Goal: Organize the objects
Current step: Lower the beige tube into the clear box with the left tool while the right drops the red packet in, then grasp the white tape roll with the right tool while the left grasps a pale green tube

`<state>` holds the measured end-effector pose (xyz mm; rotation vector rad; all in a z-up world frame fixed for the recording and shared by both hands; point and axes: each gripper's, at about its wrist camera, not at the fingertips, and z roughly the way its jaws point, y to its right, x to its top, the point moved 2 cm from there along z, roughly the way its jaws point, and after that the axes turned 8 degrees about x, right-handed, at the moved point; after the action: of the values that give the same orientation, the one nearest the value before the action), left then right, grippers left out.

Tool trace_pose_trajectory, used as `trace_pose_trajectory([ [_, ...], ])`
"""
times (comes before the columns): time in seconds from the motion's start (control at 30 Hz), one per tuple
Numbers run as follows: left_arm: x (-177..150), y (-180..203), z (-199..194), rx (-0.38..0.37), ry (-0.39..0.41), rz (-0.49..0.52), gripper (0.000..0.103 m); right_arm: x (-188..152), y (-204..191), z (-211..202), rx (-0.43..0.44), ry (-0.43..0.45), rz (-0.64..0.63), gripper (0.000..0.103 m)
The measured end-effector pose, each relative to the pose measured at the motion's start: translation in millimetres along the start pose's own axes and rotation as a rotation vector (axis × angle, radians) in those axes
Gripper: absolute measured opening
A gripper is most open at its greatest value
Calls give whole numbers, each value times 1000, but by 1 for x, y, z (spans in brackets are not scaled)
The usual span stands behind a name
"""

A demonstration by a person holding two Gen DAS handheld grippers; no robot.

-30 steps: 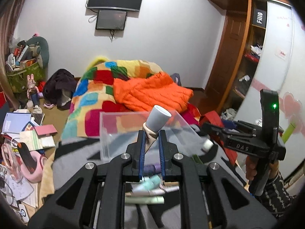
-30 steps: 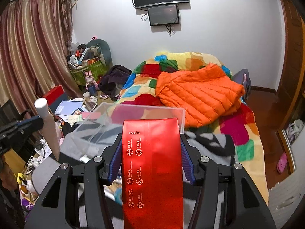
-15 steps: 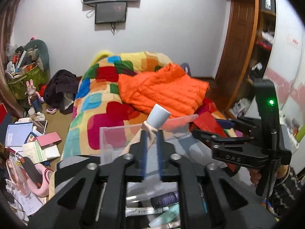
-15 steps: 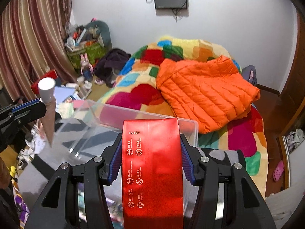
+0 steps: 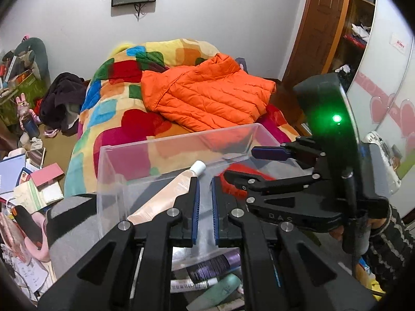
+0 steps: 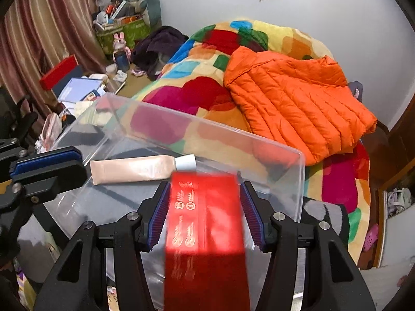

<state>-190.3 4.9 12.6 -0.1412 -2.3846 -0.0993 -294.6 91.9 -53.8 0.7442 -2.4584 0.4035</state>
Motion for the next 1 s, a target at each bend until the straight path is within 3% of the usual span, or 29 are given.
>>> trace_pose_trajectory([
  [0.1, -3, -4, -12, -6, 4, -10, 13, -2, -4, -9, 9, 14, -4, 57],
  [0.17, -5, -7, -21, 2, 15, -12, 24, -4, -6, -19, 5, 33, -11, 60],
  [0.23, -10, -8, -33, 10, 32, -14, 43, -7, -8, -31, -1, 53, -15, 61],
  [0.3, -14, -9, -43, 22, 48, -16, 55, -10, -8, -43, -7, 74, -15, 63],
  [0.63, -58, -16, -70, 63, 25, -24, 92, -43, 13, -93, -29, 151, 51, 73],
  [1.0, -133, -7, -53, 49, -106, -24, 97, -103, 48, -101, -86, 119, 136, 75],
])
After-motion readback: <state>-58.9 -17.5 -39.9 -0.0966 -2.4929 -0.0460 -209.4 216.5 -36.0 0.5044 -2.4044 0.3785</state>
